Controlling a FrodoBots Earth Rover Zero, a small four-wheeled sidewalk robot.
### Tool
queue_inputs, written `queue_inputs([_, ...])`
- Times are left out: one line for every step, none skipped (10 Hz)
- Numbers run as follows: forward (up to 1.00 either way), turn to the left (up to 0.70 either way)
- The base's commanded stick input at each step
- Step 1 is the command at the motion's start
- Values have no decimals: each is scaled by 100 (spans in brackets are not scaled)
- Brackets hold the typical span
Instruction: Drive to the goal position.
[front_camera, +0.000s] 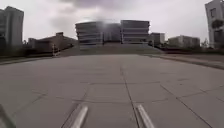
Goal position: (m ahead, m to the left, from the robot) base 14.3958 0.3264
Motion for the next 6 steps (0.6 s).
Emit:
queue_inputs([100,-8])
queue_inputs([100,0])
queue_inputs([100,0])
queue_inputs([100,0])
queue_inputs([100,-14])
queue_inputs([100,-27])
